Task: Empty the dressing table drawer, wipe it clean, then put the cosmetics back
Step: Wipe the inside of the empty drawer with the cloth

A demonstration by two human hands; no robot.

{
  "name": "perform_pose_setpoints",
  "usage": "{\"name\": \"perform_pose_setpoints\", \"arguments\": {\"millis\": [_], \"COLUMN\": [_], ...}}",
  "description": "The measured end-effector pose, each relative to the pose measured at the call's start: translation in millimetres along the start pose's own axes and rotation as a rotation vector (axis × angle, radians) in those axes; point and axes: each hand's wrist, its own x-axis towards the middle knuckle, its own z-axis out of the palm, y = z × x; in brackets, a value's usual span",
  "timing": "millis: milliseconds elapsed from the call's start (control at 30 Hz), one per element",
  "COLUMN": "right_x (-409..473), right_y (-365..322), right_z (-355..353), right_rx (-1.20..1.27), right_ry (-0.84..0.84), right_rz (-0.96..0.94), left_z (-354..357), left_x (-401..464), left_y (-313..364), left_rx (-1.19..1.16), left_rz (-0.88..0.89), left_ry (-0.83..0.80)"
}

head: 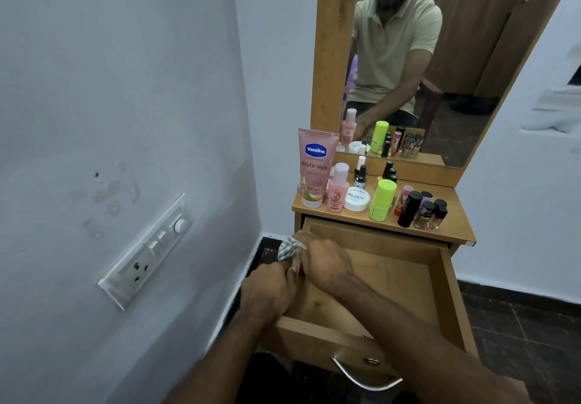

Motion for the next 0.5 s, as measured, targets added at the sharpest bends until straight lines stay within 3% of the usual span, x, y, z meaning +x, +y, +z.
{"name": "perform_pose_setpoints", "arguments": {"millis": [133, 300, 500], "right_x": [-8.5, 14.5, -21.5], "right_y": [3.6, 3.4, 2.6], "right_z": [7.9, -2.1, 7.7], "right_rx": [0.006, 0.086, 0.130], "right_ry": [0.023, 0.011, 0.007], "right_rz": [-0.037, 0.083, 0.026], "left_z": [1.7, -2.6, -5.7], "left_x": [-0.8, -3.2, -9.0], "left_y": [5.6, 7.2, 11.3], "left_rx": [0.079, 0.108, 0.109], "left_rz": [-0.016, -0.063, -0.151], "left_ry": [0.025, 0.024, 0.052]}}
